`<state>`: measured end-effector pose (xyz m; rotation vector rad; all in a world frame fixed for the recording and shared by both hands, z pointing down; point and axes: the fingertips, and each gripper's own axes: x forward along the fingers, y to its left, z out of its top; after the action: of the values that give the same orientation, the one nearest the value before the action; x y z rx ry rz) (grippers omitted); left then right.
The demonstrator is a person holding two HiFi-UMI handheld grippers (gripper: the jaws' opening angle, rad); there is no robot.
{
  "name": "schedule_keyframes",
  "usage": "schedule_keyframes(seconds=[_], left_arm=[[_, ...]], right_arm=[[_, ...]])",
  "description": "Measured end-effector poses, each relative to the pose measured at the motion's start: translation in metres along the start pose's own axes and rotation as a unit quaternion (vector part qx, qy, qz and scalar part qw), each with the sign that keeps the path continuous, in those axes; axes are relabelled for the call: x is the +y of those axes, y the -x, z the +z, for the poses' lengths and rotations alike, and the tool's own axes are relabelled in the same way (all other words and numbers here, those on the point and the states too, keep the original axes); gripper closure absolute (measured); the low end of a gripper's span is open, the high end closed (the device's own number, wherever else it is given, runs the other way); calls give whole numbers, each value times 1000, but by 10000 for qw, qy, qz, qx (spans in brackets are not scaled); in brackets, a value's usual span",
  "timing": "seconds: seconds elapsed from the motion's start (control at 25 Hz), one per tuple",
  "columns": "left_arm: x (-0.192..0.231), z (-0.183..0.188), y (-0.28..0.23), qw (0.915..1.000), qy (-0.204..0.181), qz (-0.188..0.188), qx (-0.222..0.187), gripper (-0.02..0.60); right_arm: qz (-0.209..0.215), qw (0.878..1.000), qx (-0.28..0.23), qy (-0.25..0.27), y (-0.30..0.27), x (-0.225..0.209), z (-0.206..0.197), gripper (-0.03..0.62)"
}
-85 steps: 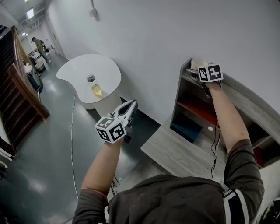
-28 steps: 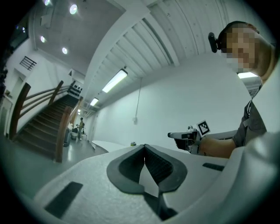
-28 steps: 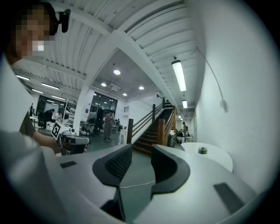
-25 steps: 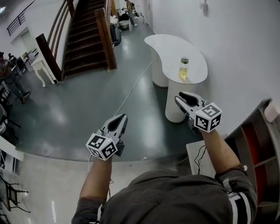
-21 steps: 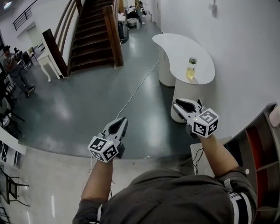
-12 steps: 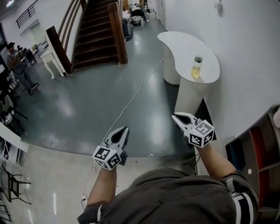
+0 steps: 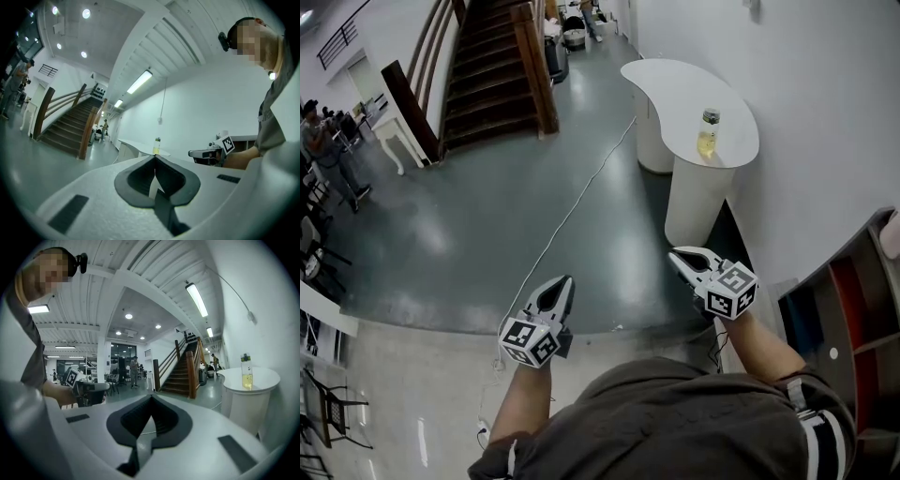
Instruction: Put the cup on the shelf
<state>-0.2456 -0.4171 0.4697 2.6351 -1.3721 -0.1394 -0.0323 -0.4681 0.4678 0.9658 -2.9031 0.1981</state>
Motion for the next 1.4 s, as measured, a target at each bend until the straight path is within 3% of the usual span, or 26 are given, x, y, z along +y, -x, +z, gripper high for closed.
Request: schedule_keyframes(seconds=[1.4], left_arm=[[-10,-9,-5,9999,143,-91,-6,577]], right_arm=[[-120,9998,150,31,9,-7,-10,605]])
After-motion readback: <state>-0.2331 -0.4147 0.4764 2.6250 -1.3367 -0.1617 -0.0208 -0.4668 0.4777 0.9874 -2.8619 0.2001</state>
